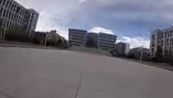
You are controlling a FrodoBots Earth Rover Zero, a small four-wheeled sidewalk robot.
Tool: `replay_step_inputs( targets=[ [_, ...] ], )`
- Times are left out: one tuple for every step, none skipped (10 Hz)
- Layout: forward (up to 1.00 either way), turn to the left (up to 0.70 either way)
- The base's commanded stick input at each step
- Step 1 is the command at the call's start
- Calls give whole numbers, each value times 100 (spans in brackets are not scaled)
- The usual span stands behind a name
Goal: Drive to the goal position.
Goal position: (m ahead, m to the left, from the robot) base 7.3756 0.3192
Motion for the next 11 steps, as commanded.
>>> replay_step_inputs(
  targets=[
    [85,0],
    [85,0],
    [85,0],
    [85,0],
    [85,0],
    [85,0],
    [85,0],
    [85,0],
    [85,0],
    [85,0],
    [85,0]
  ],
)
